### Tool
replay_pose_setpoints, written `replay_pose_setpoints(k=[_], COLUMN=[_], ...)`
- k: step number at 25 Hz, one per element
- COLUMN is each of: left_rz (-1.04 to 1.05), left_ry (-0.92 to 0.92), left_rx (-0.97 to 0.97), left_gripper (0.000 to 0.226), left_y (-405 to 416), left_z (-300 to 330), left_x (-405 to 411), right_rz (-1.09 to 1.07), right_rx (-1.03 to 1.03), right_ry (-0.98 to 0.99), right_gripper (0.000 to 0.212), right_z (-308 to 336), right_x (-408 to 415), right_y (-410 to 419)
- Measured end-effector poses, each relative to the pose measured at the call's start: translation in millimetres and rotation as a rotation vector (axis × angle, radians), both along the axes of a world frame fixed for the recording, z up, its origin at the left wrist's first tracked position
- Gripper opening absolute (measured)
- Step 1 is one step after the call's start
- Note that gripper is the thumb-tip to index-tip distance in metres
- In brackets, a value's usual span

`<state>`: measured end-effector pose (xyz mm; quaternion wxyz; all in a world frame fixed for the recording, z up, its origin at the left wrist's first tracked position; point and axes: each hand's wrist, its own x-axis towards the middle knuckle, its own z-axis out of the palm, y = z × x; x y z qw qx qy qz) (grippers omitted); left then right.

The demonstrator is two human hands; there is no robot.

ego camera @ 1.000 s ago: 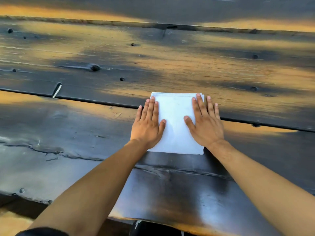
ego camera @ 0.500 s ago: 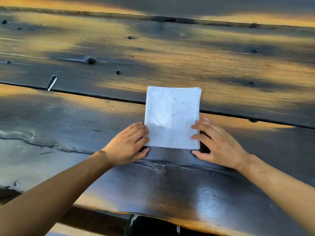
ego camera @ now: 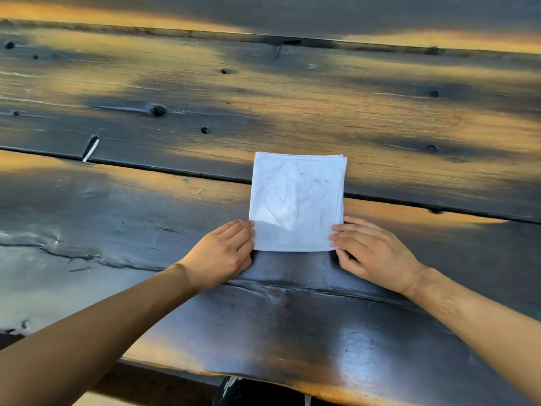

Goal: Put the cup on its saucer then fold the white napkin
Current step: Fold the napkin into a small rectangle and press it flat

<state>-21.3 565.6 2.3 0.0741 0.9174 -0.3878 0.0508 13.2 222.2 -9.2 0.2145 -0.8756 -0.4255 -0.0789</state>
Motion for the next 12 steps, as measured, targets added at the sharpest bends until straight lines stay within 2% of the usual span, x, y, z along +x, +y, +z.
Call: replay_pose_setpoints(k=[3,7,10,12], left_rz=[0.083,0.249,0.496,0.628], left_ry=[0.083,0.240,0.326,0.324], left_rx=[-0.074,-0.279,-0.382,-0.432], left_gripper=[0.024,0.031,0.042,0.042], left_y=[-3.3,-5.9,-10.2,-14.9], left_z=[4.4,8.4,9.3,11.3], left_x=[6.4,7.5,7.6,16.3], right_rz=[-0.081,-0.184,-0.344,-0.458], right_rx=[0.042,0.071,0.107,0.122], right_ry=[0.085,0.264,0.457,0.521], right_gripper=[0.022,0.056,0.057,0.047], right_z=[4.8,12.6,18.9,21.5], right_x=[0.9,0.5,4.6,11.0], right_y=[7.6,11.8,15.8,22.1])
